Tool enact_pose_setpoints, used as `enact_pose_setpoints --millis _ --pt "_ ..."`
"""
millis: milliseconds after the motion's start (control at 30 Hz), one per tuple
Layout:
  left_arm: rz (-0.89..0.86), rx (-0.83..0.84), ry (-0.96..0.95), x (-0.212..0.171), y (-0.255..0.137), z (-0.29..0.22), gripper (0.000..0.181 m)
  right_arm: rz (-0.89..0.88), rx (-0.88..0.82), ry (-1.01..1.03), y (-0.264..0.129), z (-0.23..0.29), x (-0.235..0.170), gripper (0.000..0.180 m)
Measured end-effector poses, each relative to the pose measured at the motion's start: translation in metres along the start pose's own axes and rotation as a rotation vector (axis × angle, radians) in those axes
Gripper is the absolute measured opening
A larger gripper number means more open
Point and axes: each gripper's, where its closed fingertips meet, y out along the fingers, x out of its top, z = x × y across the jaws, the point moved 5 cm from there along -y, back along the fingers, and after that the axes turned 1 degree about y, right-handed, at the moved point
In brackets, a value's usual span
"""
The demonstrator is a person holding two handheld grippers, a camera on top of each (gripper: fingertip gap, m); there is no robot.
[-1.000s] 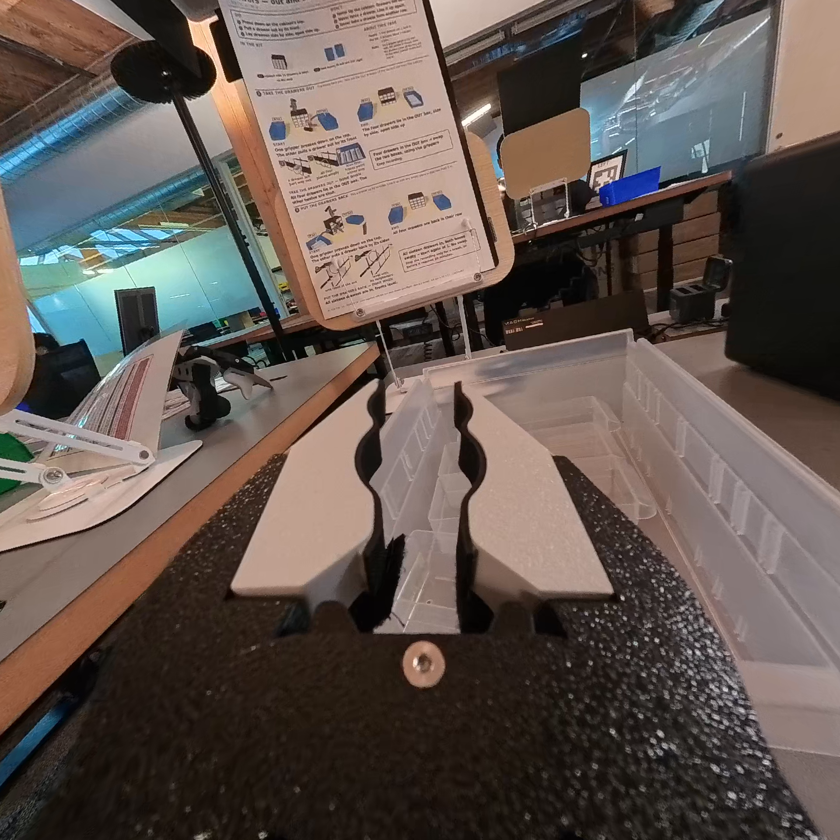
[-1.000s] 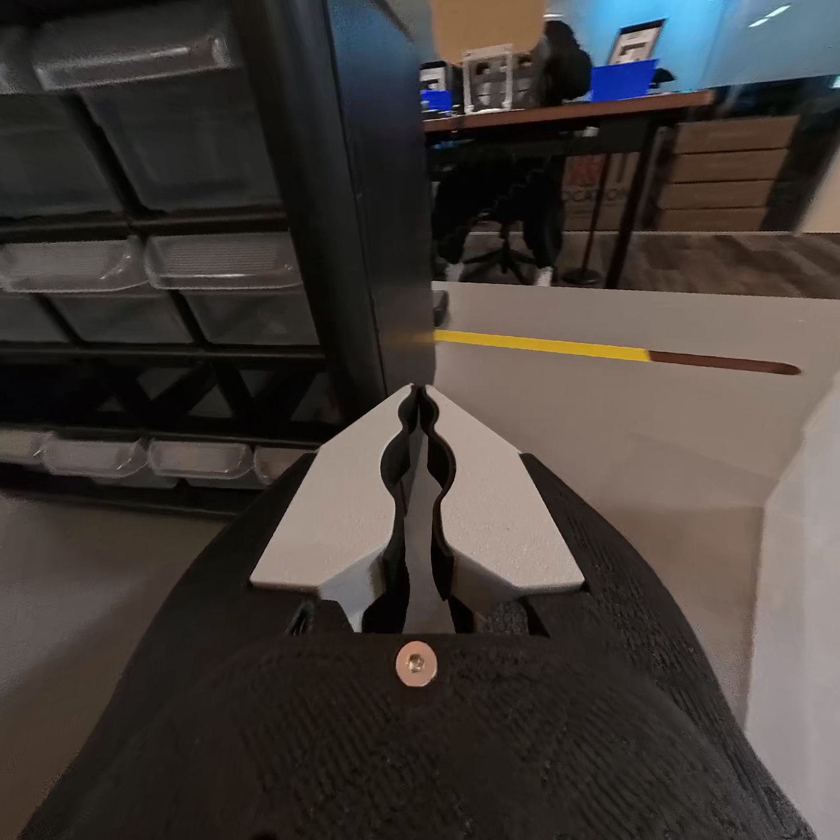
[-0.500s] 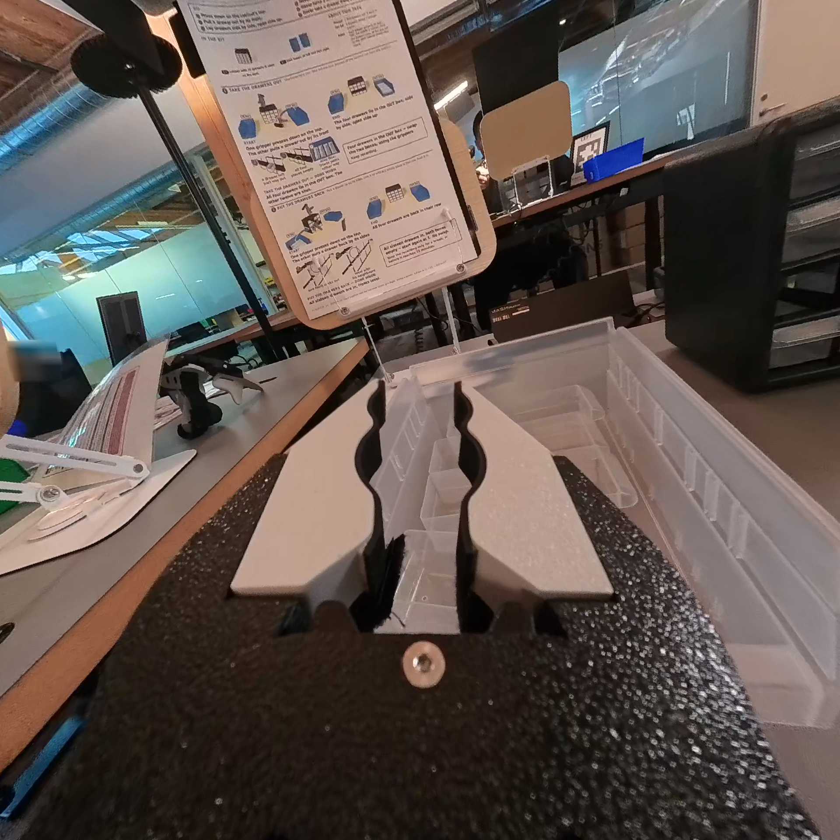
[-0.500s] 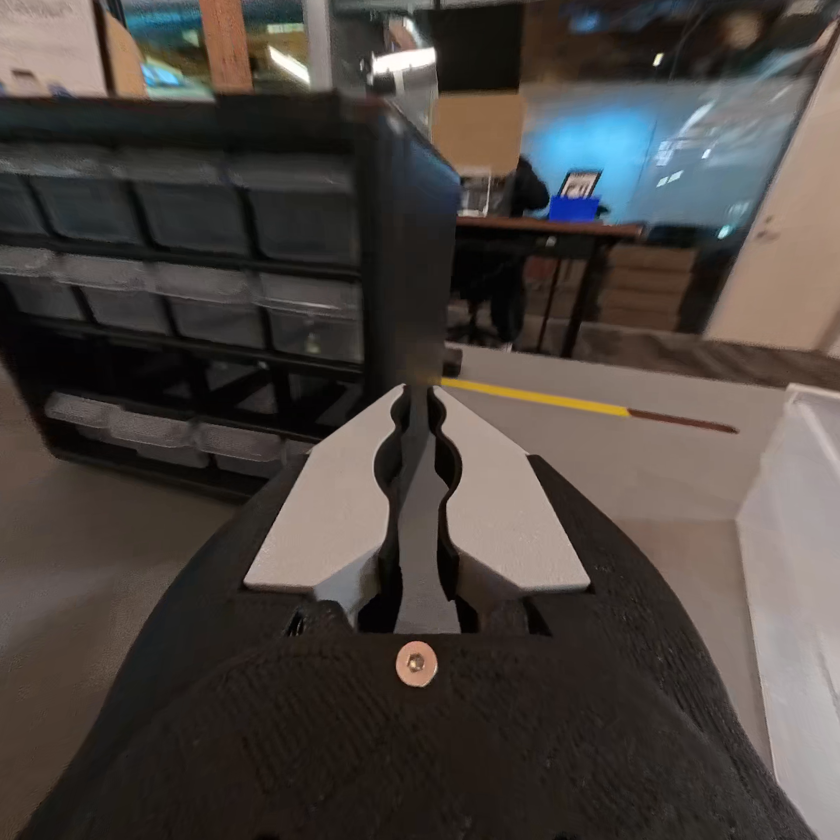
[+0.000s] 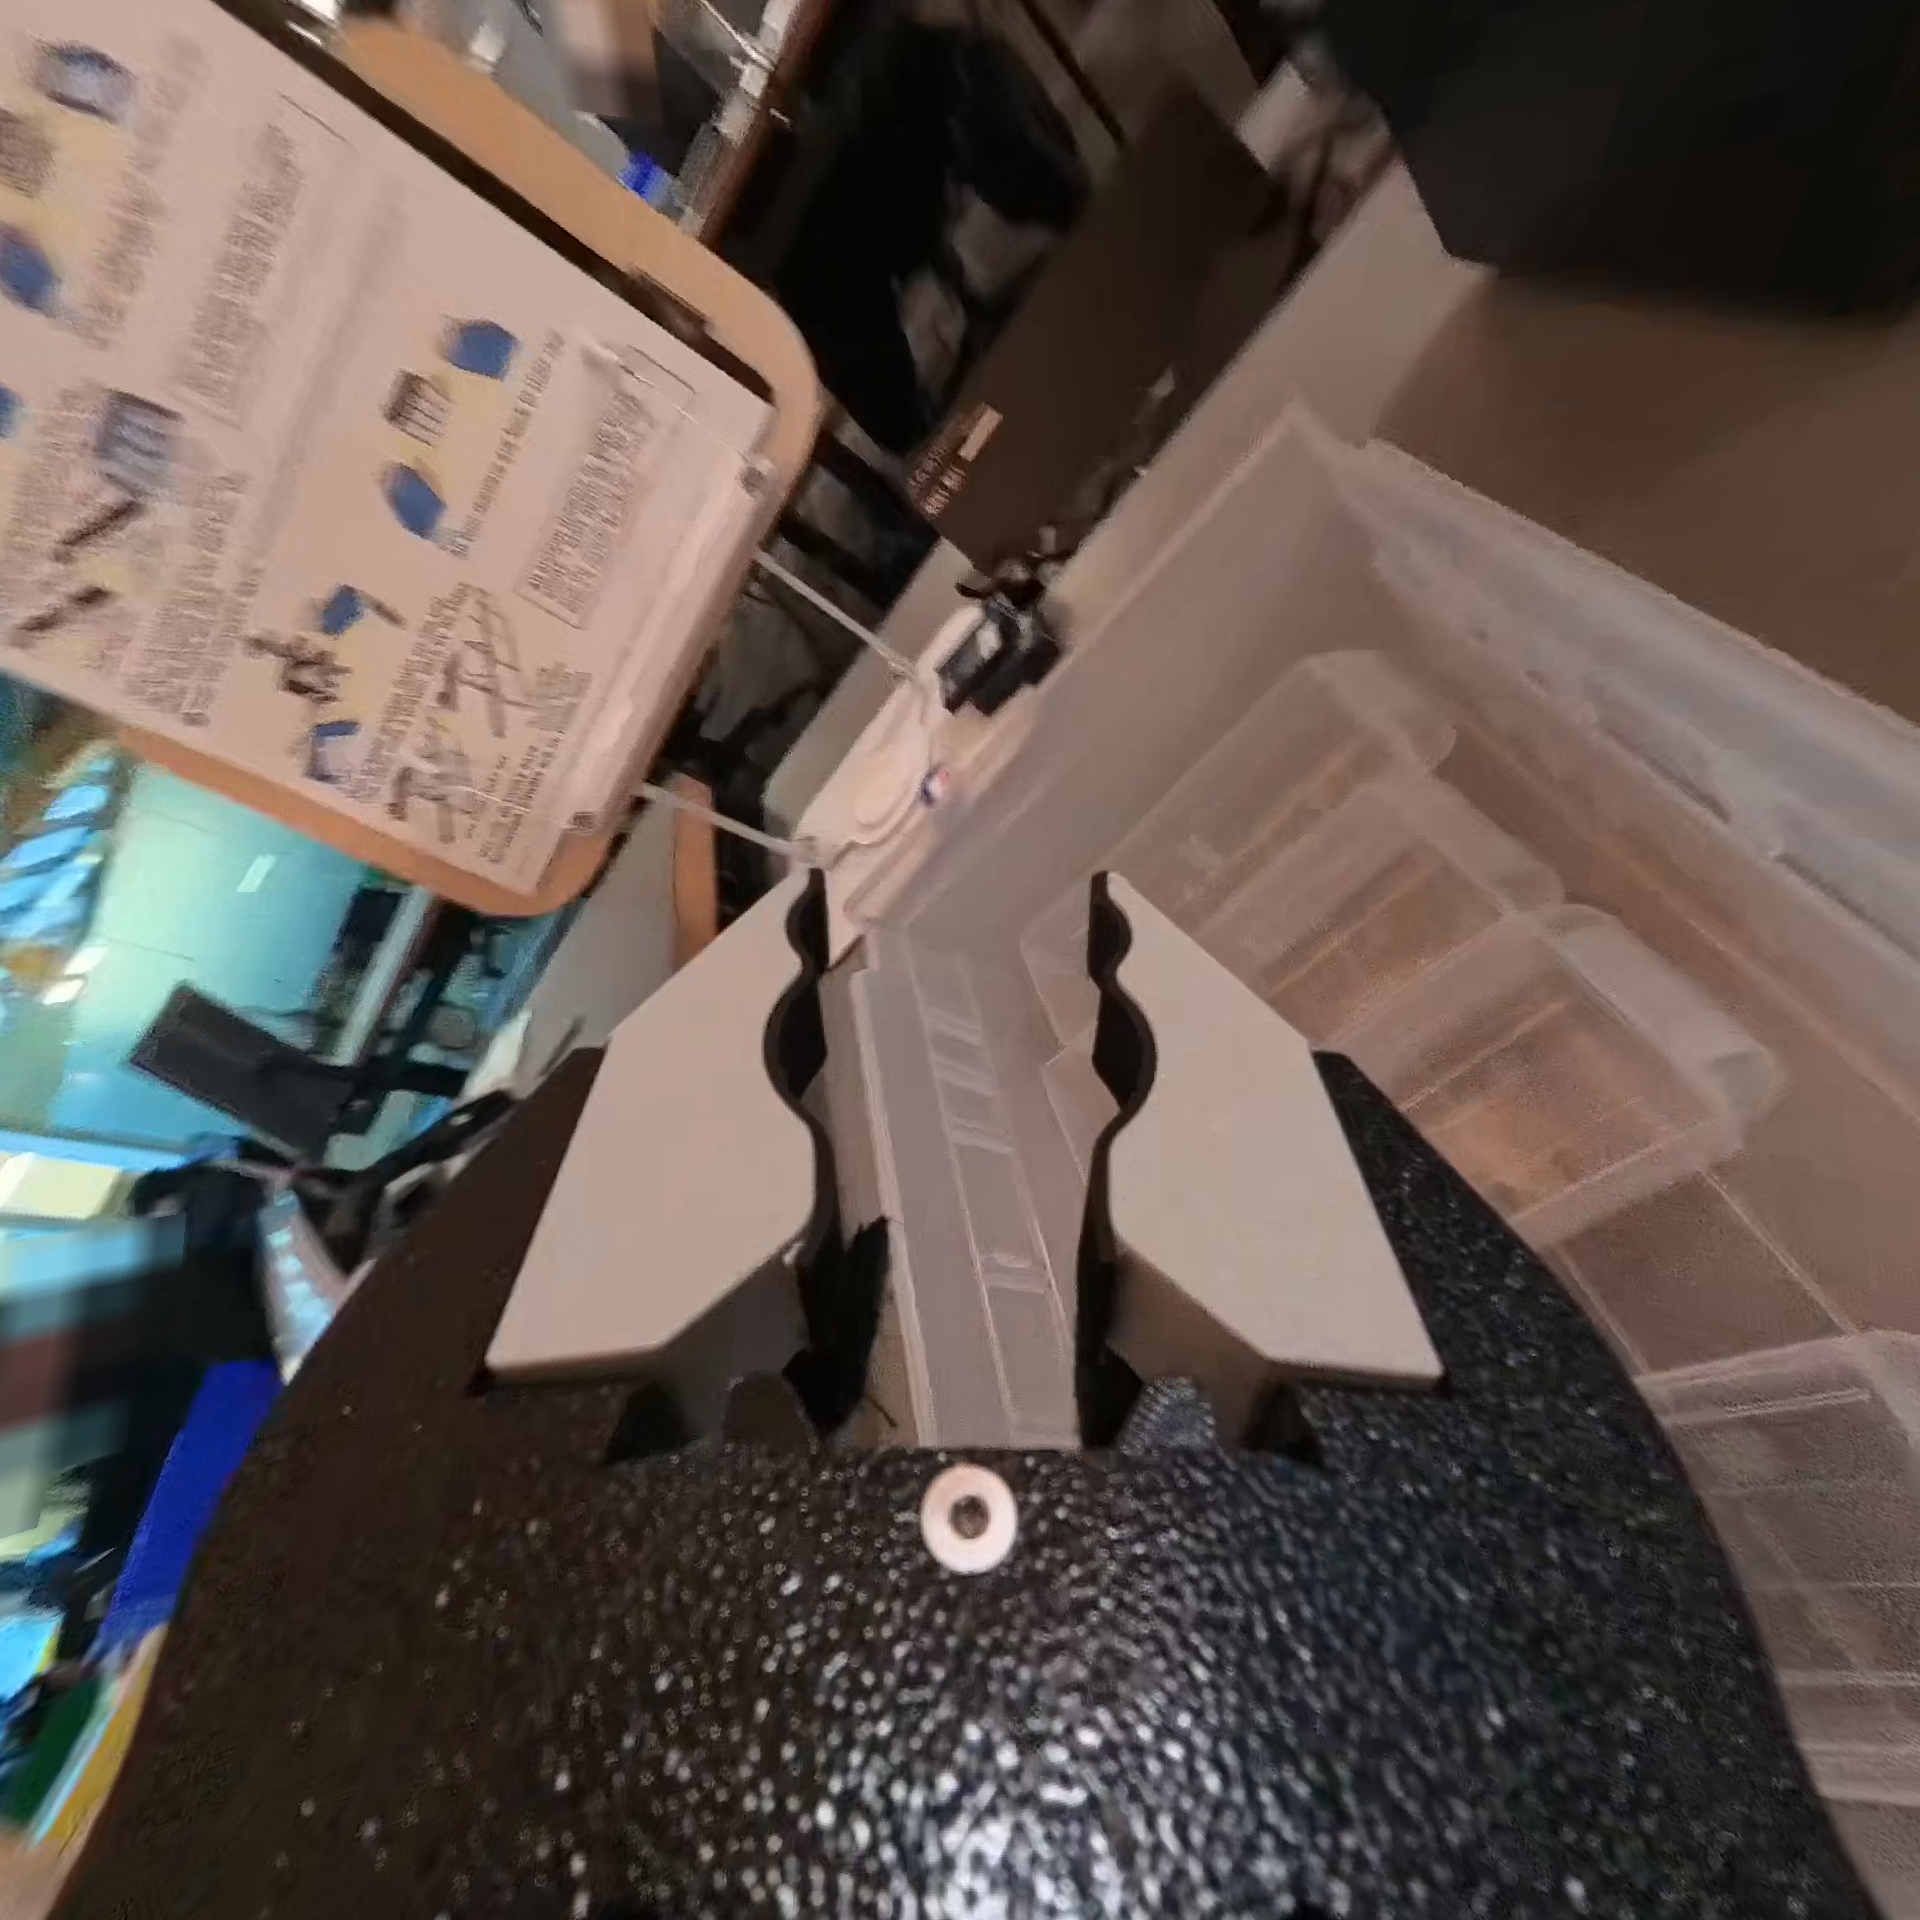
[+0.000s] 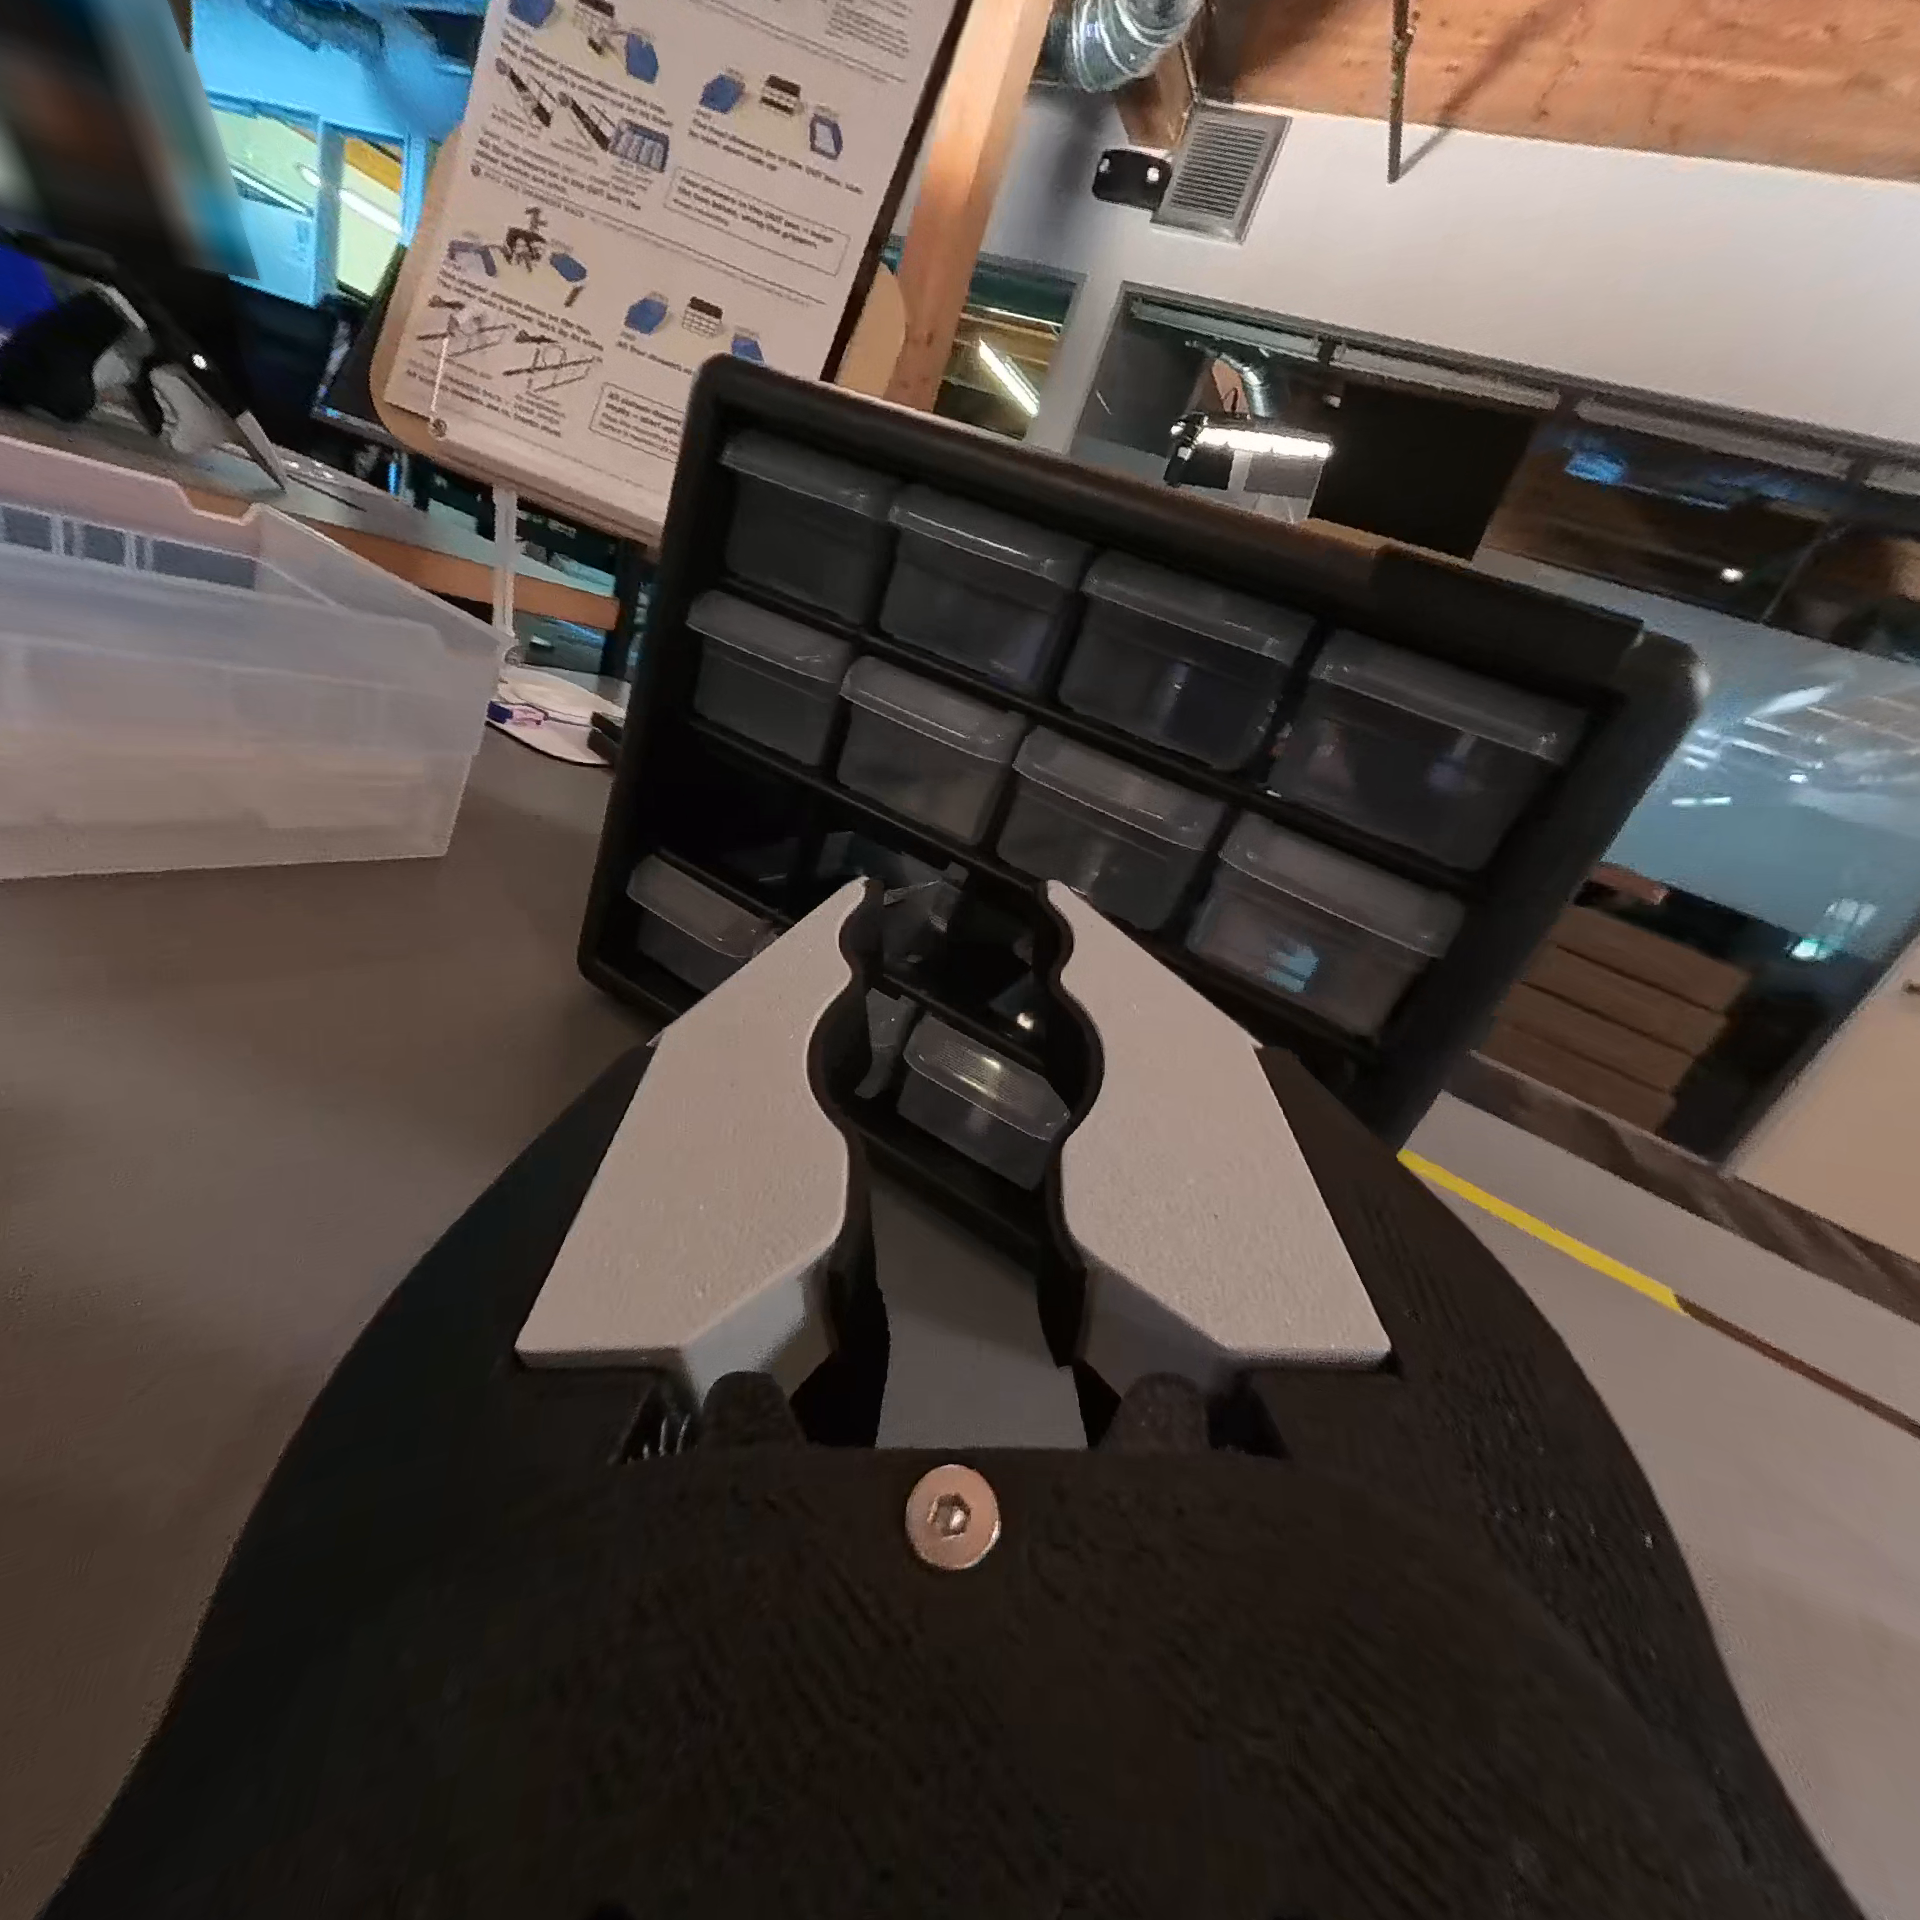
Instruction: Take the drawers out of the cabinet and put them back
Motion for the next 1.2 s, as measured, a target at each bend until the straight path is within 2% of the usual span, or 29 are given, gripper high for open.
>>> enact_pose_setpoints --millis 67,133,333,433,633,767,1067,1200 --pt "0.001 -0.128 -0.026 -0.005 0.019 -0.002 0.042 0.002 0.003 0.033 0.0 -0.003 -0.002 0.028" --pt "0.022 -0.186 -0.075 -0.01 0.035 0.003 0.038 0.004 0.012 0.049 0.001 -0.003 -0.003 0.028" --pt "0.176 -0.279 -0.098 -0.024 0.07 0.005 0.04 0.012 0.044 0.034 0.004 0.002 -0.004 0.029" --pt "0.228 -0.311 -0.103 -0.027 0.083 0.002 0.034 0.016 0.054 0.03 0.005 0.004 -0.005 0.028" --pt "0.409 -0.379 -0.335 -0.044 0.113 0.001 0.03 0.017 0.056 0.03 0.005 0.004 -0.005 0.029" --pt "0.523 -0.379 -0.327 -0.056 0.121 -0.001 0.03 0.017 0.057 0.03 0.005 0.004 -0.005 0.028" --pt "0.599 -0.405 -0.394 -0.064 0.133 -0.008 0.032 0.019 0.066 0.031 0.006 0.006 -0.005 0.029" --pt "0.662 -0.411 -0.365 -0.065 0.138 -0.01 0.036 0.017 0.069 0.03 0.006 0.006 -0.005 0.029"
